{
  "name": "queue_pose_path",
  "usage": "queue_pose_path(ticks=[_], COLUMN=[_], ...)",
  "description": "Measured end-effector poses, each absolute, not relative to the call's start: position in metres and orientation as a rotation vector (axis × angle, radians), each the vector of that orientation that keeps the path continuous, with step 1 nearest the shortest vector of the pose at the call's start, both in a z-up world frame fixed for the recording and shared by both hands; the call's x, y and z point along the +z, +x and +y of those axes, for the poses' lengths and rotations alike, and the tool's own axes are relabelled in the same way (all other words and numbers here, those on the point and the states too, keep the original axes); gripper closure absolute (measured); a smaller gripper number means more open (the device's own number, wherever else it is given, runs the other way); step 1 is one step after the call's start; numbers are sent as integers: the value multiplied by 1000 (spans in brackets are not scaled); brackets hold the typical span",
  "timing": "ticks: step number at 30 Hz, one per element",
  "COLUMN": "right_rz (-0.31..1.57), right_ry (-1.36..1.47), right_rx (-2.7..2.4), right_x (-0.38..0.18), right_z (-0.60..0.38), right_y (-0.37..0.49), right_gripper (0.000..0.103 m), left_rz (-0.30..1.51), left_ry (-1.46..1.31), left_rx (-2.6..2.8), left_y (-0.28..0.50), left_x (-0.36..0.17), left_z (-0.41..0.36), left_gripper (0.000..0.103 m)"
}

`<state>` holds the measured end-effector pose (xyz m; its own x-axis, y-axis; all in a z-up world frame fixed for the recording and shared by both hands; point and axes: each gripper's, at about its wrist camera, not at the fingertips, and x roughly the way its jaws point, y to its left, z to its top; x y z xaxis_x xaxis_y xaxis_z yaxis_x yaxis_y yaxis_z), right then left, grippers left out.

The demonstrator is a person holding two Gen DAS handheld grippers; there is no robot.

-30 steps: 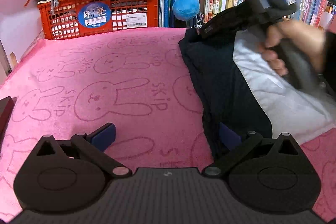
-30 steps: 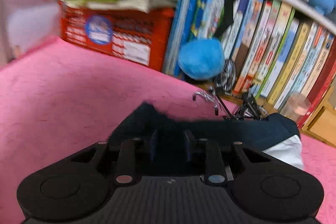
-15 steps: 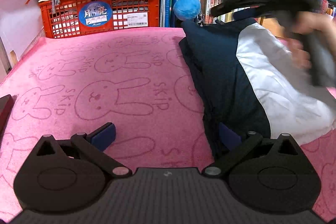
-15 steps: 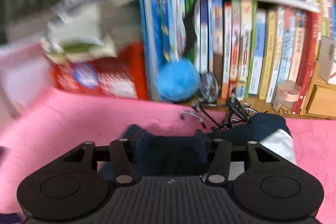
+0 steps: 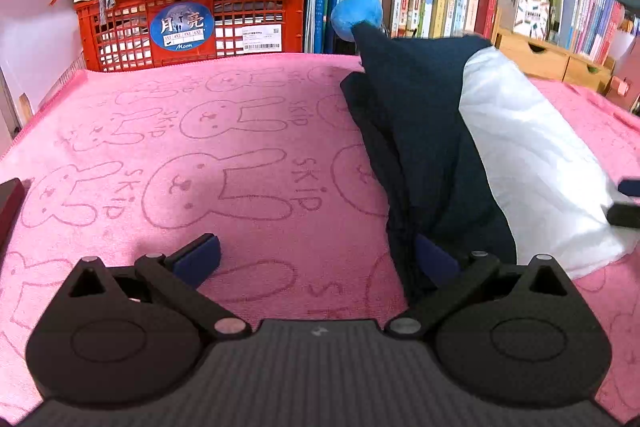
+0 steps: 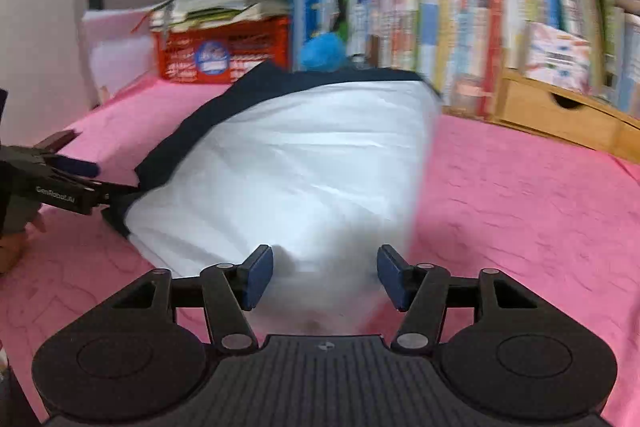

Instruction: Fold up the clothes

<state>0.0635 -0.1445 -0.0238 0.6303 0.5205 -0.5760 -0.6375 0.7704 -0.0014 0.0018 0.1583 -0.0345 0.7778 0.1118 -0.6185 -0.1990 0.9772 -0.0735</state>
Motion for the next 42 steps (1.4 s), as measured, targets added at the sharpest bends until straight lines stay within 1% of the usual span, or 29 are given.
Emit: queue_pose_path(ticks=[4,7,9,12,14,16,20,23,24,25,32,35,40,41,42], right_rz=[613,617,631,635,636,638,644,669,664,654,662,664,667,667,668], right_ry=[-120,-69,-17,8,13,-7,-79,-3,40,64,-20,-56,-115,-126,-135], right_rx=[684,698,717,744,761,784,837,839,813,784,649,591,494,474,457], right_x=[-28,-34,-40,-43,-43,-42,-39,-33,-28,-24,-21,-19,-17,-17,-17], right_z=[-166,-175,-180,-183,-183,-184,-186,-210,-221,-226,-157,-127,-77,-67,-59], right_y=[64,65,67,67,67,62,44,40,44,49,134,170,230,242,253], right_gripper=[41,41,41,40,41,43,44,45,45,44,44,45,44,43,34], left_rz=[691,672,627,542,475,409,509,607,609,612,626,628,636,639,641], left_ry=[-160,-216,-225,-132,-76,-21,94,184,181,177,151,142,107,96,86], left_rx=[282,384,414,349,298,247,209,177,174,171,149,143,126,120,115], left_y=[-12,-31,-37,-30,-16,-2,35,49,48,47,41,38,37,38,38], left_x=[-30,-17,1,30,36,43,14,-19,-20,-21,-24,-26,-26,-27,-27], left_z=[170,187,185,149,113,77,48,33,34,34,39,42,49,51,53], left_gripper=[0,0,0,0,0,0,0,0,0,0,0,0,0,0,0])
